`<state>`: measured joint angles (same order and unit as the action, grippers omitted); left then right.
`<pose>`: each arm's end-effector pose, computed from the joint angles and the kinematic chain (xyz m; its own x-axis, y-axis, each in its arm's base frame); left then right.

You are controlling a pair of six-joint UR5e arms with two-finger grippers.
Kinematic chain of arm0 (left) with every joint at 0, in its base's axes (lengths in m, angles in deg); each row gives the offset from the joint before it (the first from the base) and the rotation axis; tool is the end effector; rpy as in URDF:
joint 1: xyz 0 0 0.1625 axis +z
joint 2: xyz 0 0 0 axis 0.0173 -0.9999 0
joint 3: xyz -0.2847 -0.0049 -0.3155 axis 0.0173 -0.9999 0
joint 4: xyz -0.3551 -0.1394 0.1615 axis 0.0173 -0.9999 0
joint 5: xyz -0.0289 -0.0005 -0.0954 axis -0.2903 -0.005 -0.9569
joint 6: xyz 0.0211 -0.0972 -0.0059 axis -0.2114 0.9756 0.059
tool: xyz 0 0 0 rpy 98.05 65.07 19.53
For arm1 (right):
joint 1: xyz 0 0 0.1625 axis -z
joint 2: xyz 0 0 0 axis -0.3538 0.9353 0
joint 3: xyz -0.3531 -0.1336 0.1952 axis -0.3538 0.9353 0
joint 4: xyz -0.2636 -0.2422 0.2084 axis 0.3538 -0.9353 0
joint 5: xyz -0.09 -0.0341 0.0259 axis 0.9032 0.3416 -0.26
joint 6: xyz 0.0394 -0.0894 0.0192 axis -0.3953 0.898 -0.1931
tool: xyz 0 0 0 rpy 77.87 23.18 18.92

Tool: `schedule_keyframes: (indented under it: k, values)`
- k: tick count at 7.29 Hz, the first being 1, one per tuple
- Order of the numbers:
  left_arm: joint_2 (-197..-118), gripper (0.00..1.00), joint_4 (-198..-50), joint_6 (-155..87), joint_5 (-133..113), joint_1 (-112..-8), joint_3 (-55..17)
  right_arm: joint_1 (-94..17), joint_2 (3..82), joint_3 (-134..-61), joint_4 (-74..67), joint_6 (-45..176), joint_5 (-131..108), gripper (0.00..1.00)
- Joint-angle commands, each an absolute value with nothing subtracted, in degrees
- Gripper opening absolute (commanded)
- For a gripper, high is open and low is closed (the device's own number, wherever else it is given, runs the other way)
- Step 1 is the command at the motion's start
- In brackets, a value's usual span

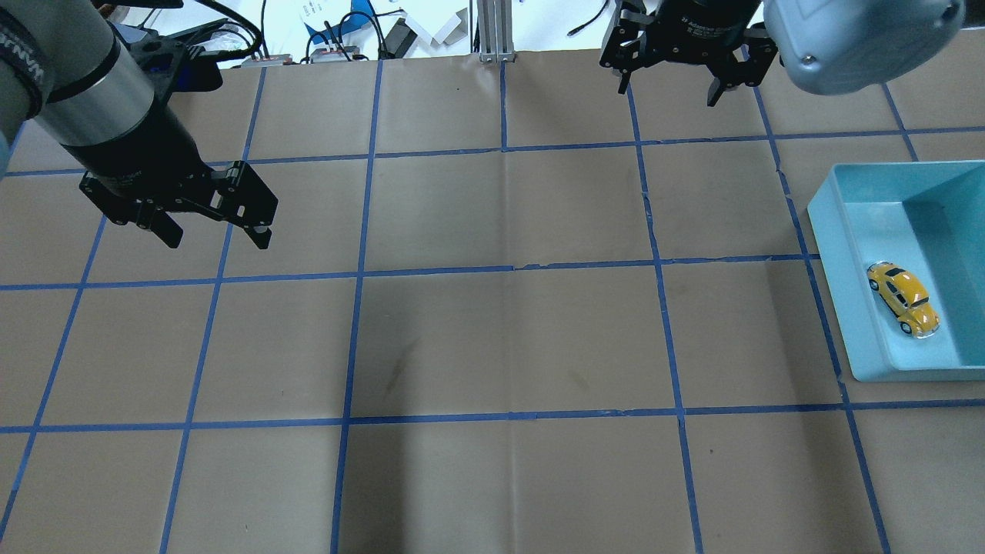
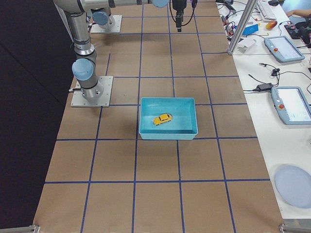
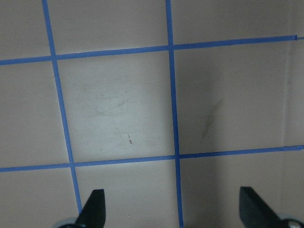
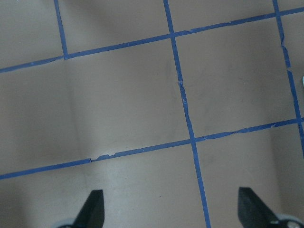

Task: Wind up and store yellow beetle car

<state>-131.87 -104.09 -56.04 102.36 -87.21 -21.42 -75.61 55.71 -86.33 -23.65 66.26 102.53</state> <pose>-0.1029 -0.4468 0.4948 -0.9981 0.0618 -0.0015 0.0615 0.9953 0.0750 0.1921 -0.5382 0.5100 -0.9872 0.1583 -0.0211 0.1597 0.9771 -0.1403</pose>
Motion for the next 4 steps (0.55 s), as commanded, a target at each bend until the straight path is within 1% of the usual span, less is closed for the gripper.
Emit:
schedule_keyframes:
  k: [1, 4]
  values:
    - [-131.8, 1.0, -104.1, -56.1, 102.3, -87.2, -21.4, -75.6, 56.2, -86.7, -22.4, 68.7, 102.8, 1.0]
    - [-131.8, 1.0, -104.1, -56.1, 102.3, -87.3, -21.6, -75.6, 56.2, -87.0, -22.5, 70.0, 102.6, 1.0]
